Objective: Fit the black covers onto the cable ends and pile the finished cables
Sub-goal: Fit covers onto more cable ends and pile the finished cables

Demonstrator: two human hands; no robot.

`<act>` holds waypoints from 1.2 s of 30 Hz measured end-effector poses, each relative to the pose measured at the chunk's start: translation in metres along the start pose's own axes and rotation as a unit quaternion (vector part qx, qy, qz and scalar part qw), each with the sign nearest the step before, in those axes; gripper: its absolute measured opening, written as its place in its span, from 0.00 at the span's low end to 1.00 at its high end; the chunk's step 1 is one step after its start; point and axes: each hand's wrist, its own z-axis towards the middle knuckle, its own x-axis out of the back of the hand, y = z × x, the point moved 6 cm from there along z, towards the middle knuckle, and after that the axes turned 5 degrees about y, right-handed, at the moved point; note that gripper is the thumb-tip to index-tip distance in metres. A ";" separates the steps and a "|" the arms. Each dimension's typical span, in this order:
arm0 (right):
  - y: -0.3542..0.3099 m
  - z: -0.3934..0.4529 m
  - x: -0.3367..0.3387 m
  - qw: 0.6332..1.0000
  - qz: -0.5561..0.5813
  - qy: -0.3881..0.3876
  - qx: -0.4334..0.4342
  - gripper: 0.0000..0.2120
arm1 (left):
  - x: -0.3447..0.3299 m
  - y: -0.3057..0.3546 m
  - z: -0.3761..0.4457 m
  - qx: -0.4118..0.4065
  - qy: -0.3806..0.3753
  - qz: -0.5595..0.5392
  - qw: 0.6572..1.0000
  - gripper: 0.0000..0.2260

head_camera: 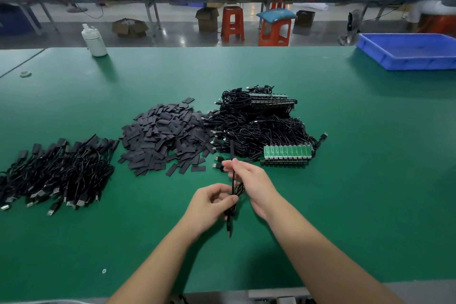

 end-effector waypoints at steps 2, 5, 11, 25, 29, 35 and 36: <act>0.003 0.000 -0.002 0.992 -0.126 -0.015 0.026 0.17 | 0.017 0.001 0.001 -0.017 0.032 0.086 0.996 0.04; 0.008 0.001 0.012 0.909 -0.388 0.008 0.153 0.18 | 0.064 0.009 0.005 -0.055 0.114 0.221 0.967 0.06; 0.045 0.003 0.073 0.749 -0.616 0.142 0.201 0.18 | 0.203 0.033 0.010 -0.055 0.308 0.425 0.849 0.11; 0.053 0.003 0.074 0.728 -0.635 0.154 0.206 0.18 | 0.301 0.023 0.020 0.102 0.418 0.593 0.680 0.18; 0.055 0.003 0.074 0.723 -0.636 0.159 0.216 0.17 | 0.237 0.044 0.043 -0.033 0.390 0.596 0.702 0.17; 0.055 0.002 0.074 0.718 -0.625 0.185 0.244 0.14 | 0.044 0.064 0.080 -0.249 0.111 0.579 0.768 0.12; 0.055 0.002 0.075 0.719 -0.623 0.186 0.246 0.14 | 0.013 0.064 0.082 -0.274 0.080 0.565 0.774 0.13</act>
